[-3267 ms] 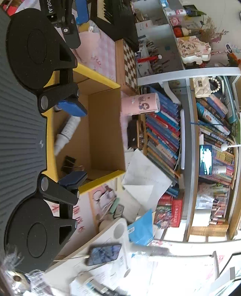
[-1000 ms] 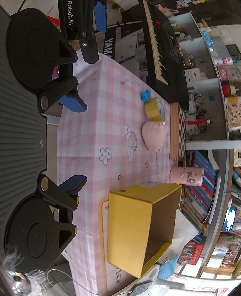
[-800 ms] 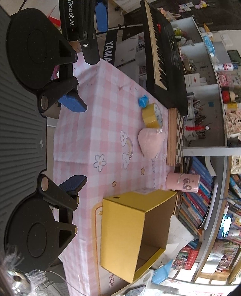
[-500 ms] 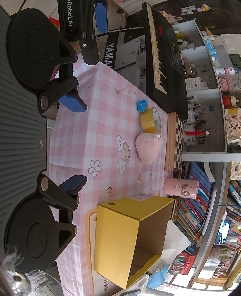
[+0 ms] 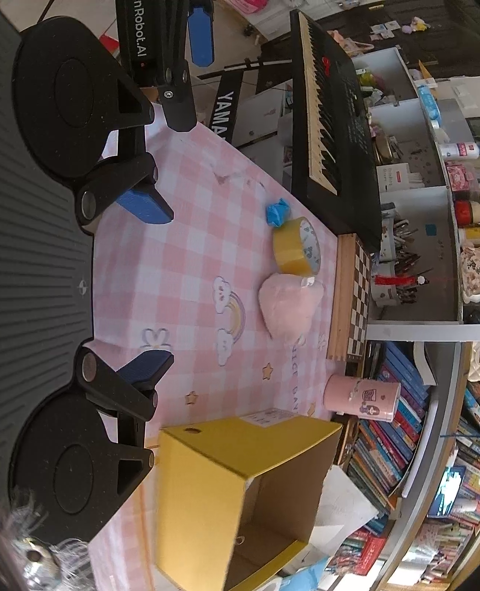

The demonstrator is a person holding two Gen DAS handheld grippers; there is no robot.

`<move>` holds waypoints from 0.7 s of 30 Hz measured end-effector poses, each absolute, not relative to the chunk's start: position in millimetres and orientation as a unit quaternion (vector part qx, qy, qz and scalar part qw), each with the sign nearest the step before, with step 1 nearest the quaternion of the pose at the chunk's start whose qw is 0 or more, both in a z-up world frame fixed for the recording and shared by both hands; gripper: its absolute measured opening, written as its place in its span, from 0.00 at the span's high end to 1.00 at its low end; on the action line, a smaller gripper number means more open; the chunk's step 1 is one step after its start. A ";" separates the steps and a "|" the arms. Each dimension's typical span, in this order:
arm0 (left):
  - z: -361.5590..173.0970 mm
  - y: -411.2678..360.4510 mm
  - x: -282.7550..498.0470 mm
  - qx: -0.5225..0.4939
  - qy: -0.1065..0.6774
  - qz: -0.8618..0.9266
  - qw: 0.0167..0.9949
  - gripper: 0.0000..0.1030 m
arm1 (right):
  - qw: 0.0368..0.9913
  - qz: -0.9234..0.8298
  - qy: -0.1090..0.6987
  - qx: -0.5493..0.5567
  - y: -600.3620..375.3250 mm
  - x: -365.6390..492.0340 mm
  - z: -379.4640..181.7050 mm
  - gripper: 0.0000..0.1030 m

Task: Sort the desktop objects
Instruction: 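Move both tools toward the pink plush pig and the blue object, then grasp the pink plush pig with the right tool while the left grasps the blue object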

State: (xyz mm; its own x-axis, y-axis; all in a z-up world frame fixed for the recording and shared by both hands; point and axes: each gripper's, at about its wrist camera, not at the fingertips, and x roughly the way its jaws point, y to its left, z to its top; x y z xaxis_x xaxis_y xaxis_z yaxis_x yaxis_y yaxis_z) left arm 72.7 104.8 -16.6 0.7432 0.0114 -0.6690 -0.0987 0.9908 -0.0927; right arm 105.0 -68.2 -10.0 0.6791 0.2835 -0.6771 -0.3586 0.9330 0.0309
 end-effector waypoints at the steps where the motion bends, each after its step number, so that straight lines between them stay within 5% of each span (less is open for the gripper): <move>1: -17.4 104.0 78.3 -0.061 0.359 0.031 0.931 0.16 | 0.914 0.178 0.361 -0.054 -67.9 110.1 -10.5 0.28; 21: -13.6 100.7 177.9 -0.059 0.364 0.091 0.925 0.16 | 0.910 0.208 0.356 -0.044 -73.0 237.2 -7.7 0.17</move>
State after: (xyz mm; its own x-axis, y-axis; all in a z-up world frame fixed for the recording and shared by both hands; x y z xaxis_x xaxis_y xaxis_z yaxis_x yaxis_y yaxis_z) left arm 177.9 100.7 -13.6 0.7188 0.1246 -0.6840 -0.2110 0.9765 -0.0438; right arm 237.2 -73.0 -7.7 0.6604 0.3469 -0.6660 -0.4095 0.9098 0.0678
